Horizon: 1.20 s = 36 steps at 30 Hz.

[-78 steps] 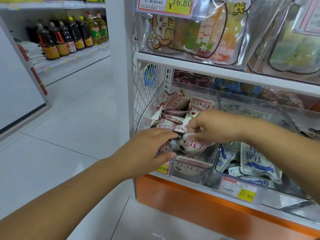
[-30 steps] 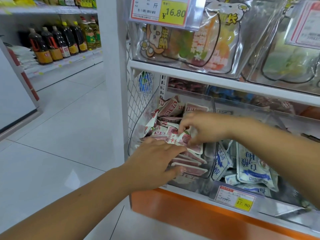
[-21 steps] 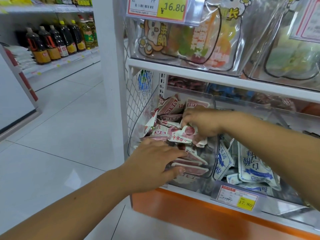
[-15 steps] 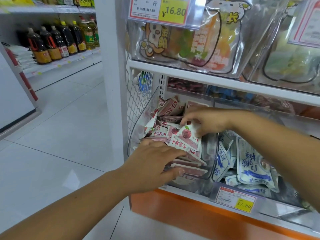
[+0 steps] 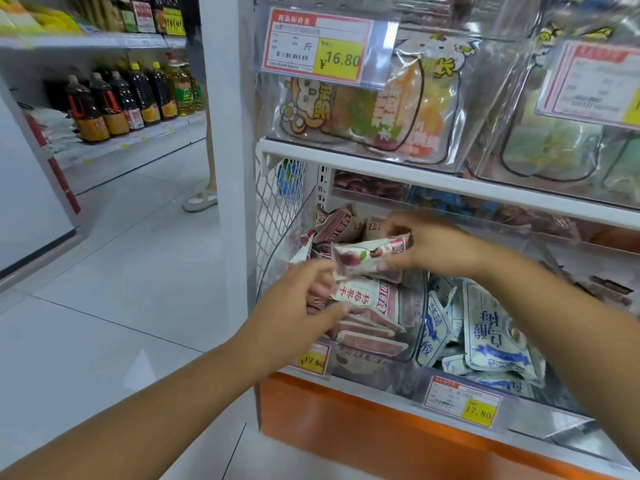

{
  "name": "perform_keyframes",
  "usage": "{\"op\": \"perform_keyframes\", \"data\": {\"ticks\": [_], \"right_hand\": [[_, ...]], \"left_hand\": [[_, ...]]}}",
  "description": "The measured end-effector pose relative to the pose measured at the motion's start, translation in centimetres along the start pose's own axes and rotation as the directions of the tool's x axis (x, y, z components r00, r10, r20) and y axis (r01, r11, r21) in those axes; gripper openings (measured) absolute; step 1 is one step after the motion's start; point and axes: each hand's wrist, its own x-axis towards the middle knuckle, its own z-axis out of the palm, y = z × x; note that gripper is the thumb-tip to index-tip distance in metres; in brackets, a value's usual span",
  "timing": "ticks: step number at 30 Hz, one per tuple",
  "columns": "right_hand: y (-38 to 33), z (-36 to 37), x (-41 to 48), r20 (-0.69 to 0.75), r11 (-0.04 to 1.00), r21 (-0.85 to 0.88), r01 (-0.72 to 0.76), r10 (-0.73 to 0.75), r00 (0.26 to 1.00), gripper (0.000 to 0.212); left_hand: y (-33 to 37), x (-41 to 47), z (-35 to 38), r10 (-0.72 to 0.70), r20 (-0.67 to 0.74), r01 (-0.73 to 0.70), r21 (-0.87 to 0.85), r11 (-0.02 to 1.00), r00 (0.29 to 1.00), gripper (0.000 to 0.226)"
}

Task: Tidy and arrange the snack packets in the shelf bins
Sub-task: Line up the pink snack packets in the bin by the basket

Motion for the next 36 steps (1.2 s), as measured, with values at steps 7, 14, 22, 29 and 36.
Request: {"op": "perform_keyframes", "data": {"ticks": [7,14,22,29,36], "right_hand": [[-2.3,0.1,-5.0,-0.037,0.851,0.525,0.017,0.003,0.999,0.021],[-1.9,0.6,-6.9,-0.159,0.852,0.523,-0.03,0.132,0.978,0.016],[-2.1,-0.6,-9.8,-0.228,0.923,0.378,-0.07,0.166,0.959,0.017],[-2.9,0.3,-10.0,-0.2,0.986,0.16,-0.052,0.084,0.976,0.026],[-4.2,1.5,-8.3,-0.003,0.978,-0.209,0.002,-0.003,1.0,0.029]], "left_hand": [[2.0,2.0,-0.5,-0.124,-0.004,0.114,-0.366,0.924,0.992,0.044],[3.2,1.8,0.1,-0.053,0.08,0.071,-0.247,0.966,0.995,0.05],[1.2,1.9,-0.8,0.013,0.339,-0.074,0.169,0.983,0.941,0.04],[0.3,3.2,-0.5,-0.023,0.358,-0.018,0.11,0.994,0.933,0.01],[0.0,3.5,-1.4,-0.081,0.482,0.017,0.135,0.991,0.873,0.025]]}}
